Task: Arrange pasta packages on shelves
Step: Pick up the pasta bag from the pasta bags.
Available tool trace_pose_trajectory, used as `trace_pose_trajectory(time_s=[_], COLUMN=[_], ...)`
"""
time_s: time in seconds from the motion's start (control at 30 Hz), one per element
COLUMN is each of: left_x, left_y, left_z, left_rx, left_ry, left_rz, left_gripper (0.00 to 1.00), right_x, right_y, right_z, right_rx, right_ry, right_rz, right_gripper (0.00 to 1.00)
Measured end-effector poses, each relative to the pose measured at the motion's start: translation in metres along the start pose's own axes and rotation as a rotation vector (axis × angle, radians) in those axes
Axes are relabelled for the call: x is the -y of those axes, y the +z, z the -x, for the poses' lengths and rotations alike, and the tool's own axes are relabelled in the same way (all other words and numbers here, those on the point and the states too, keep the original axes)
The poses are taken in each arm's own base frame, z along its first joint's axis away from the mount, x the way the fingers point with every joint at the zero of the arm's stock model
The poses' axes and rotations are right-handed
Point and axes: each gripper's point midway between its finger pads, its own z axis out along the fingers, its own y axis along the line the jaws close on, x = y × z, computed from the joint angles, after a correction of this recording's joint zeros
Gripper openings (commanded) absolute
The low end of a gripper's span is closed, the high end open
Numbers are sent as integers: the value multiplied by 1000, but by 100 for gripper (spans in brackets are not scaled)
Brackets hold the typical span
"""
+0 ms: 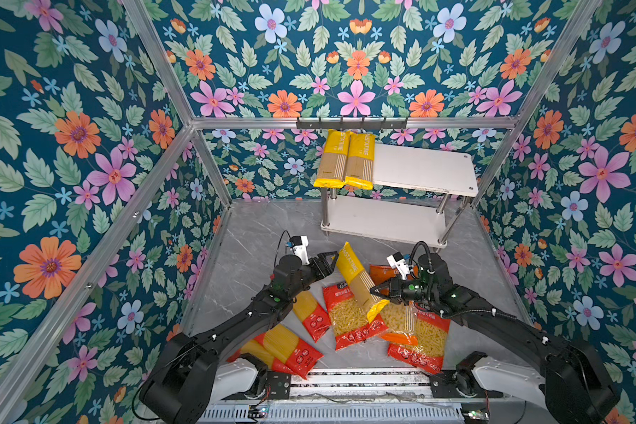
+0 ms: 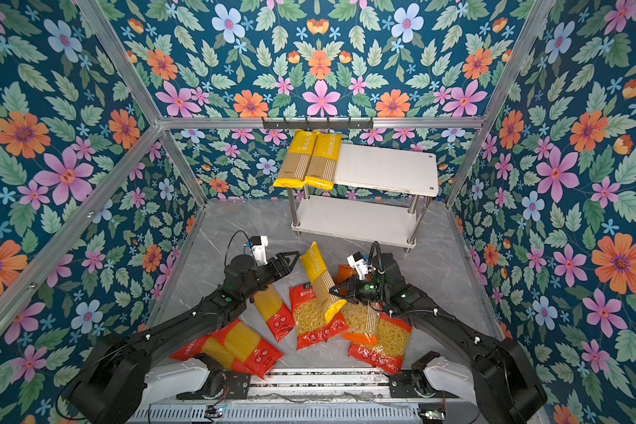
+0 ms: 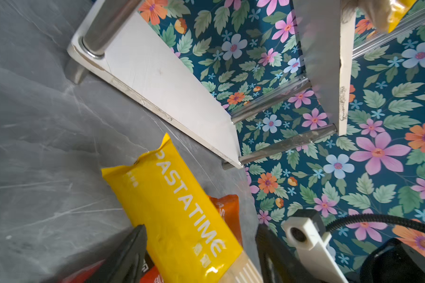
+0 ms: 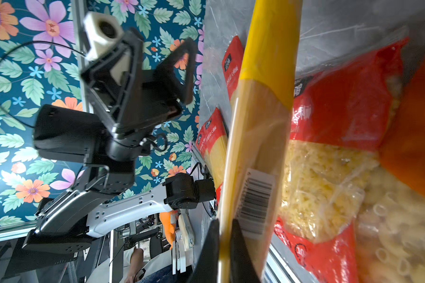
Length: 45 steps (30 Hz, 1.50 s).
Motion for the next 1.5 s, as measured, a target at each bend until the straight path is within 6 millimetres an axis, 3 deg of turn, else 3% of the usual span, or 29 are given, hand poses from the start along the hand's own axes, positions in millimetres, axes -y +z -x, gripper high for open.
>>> trace_pose_trajectory(time_s=[0.2, 0.53, 0.7, 0.87, 1.0, 1.3, 1.5], left_x=[36, 55, 72, 92, 106, 129, 138], left_y=[-6, -11, -10, -1, 6, 7, 6], left_z=[16, 24, 29, 30, 29, 42, 47], left_rx=[76, 131, 135, 125, 108, 128, 129], left_ry=[-21, -67, -71, -57, -48, -28, -41], left_rz=[-187, -329, -395, -456, -505, -564, -589], left_gripper=[84, 85, 85, 84, 77, 39, 23], right_x=[-34, -94, -112, -120, -124, -126, -114], right_y=[-8, -24, -28, -23, -20, -20, -17], right_z=[19, 51, 55, 46, 41, 42, 42], right_rx=[87, 222, 243, 215, 195, 213, 219], right_ry=[-95, -239, -260, -259, -255, -239, -213], right_rz=[83, 218, 272, 294, 311, 356, 338], right_gripper=[0, 0, 0, 0, 0, 0, 0])
